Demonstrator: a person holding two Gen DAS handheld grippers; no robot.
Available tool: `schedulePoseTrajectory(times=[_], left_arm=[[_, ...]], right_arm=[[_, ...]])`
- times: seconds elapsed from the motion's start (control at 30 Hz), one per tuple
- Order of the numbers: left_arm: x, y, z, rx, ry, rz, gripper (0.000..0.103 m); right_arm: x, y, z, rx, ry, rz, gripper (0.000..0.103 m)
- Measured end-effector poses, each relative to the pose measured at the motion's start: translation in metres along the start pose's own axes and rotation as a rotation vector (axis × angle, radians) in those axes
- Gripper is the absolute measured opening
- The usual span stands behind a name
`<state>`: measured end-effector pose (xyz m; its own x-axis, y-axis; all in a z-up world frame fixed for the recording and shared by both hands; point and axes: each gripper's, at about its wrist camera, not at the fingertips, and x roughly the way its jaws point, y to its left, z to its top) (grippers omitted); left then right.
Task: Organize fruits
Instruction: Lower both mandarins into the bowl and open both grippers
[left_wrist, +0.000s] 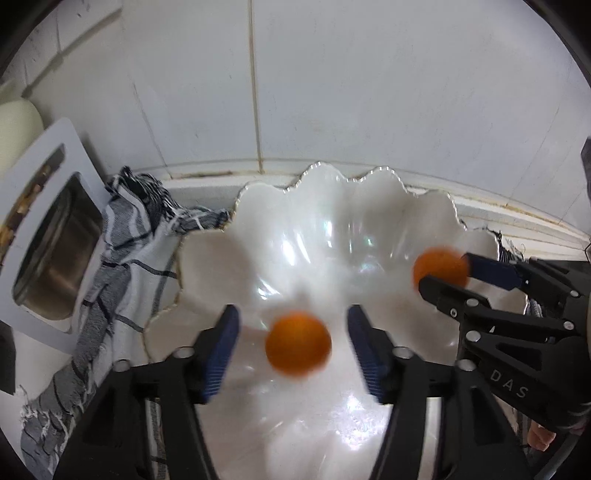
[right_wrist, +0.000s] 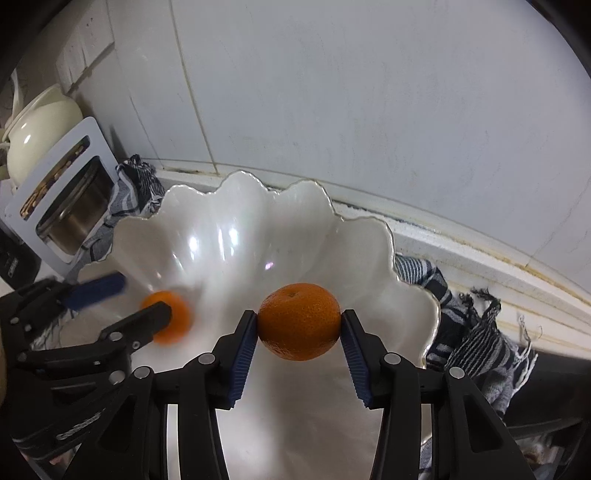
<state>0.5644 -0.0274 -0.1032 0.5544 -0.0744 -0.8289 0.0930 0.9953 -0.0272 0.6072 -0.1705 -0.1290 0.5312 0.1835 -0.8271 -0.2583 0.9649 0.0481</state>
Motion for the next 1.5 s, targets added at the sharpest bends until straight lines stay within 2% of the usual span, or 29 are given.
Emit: schedulePoseTrajectory(times=[0.2,0.4,0.57,0.8,1.0,1.23,1.5], left_arm=[[-0.026,0.004,0.0,-0.013,-0.047,0.023,0.069],[-0.066,0.007,-0.007,-0.017,-0.122,0.041,0.071],[-0.106,0.003,-0.018,0.008,-0.183,0.046,0.072],[-0.164,-0.001,-0.041,0.04,-0.295,0.064,0.072],[-0.204,0.008,-0.066,0.043,-0.367,0.057,0.072],[-0.239,0.017,-0.099,0.043,-0.417,0.038,0.072],[-0.271,0.015,-0.137,0.074,-0.472,0.055,0.072]], right_arm=[[-0.022,-0.005,-0.003,0.018,-0.053,-0.027,0.054],[-0.062,-0.005,-0.014,0.019,-0.117,-0.063,0.054],[-0.101,0.002,-0.03,0.033,-0.18,-0.05,0.054],[-0.15,0.018,-0.052,0.048,-0.274,-0.039,0.054],[-0.193,0.033,-0.074,0.029,-0.362,-0.102,0.054],[-0.234,0.047,-0.103,0.022,-0.43,-0.107,0.054],[-0.263,0.063,-0.135,0.014,-0.488,-0.116,0.054]])
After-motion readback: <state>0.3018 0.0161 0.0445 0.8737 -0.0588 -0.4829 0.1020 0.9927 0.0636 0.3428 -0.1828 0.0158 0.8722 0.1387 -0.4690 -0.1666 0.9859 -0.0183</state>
